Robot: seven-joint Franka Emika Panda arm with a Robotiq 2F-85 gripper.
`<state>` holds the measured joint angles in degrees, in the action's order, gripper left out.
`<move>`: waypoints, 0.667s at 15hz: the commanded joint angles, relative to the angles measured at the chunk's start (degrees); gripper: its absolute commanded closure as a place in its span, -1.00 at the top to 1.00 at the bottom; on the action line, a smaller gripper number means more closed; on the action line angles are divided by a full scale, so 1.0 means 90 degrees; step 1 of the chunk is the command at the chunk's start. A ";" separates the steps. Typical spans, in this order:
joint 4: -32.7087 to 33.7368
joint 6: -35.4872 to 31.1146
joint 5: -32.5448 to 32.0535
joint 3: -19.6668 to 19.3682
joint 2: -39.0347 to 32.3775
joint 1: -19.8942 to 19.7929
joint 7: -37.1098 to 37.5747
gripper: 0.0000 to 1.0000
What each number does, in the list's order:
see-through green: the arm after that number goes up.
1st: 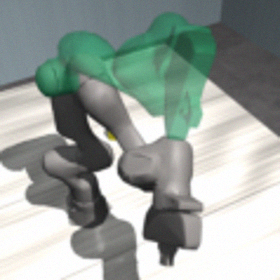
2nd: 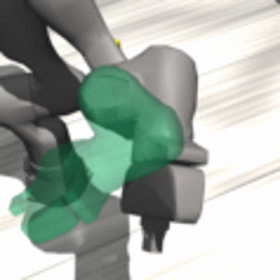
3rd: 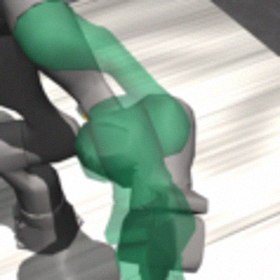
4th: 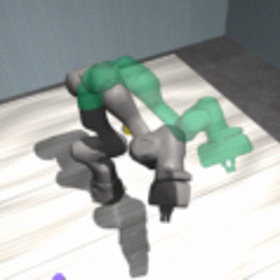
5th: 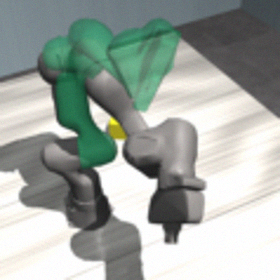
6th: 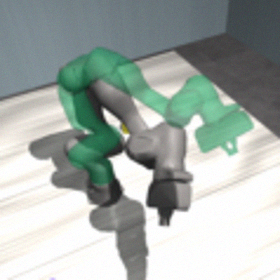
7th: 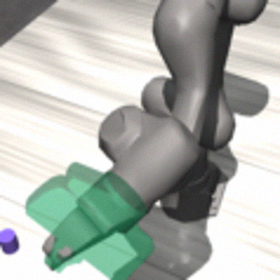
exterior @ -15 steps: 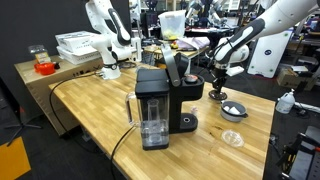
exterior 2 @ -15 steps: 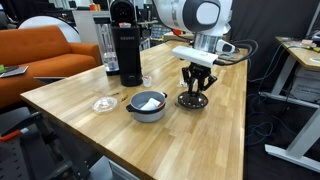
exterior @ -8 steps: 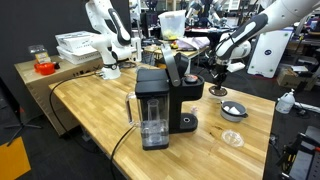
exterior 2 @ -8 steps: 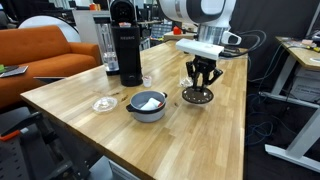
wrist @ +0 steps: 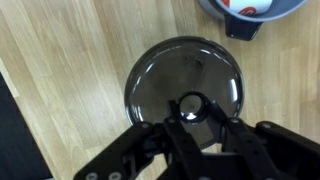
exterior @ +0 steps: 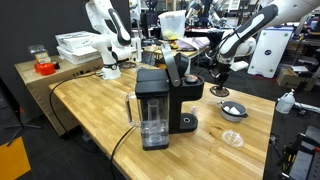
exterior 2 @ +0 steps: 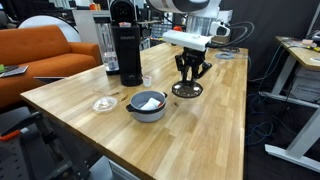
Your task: Take the black lid from the table and put it on the gray pot
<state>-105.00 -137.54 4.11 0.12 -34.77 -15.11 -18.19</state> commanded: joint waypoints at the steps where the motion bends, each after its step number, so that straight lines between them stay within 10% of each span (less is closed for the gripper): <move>1: -0.1058 -0.0442 0.0085 0.0032 0.0764 0.0061 -0.0091 -0.76; 10: -0.2558 -0.0892 -0.0208 -0.0073 0.1857 0.0467 -0.0016 -0.76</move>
<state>-123.88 -143.42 3.89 0.44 -21.14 -12.39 -18.19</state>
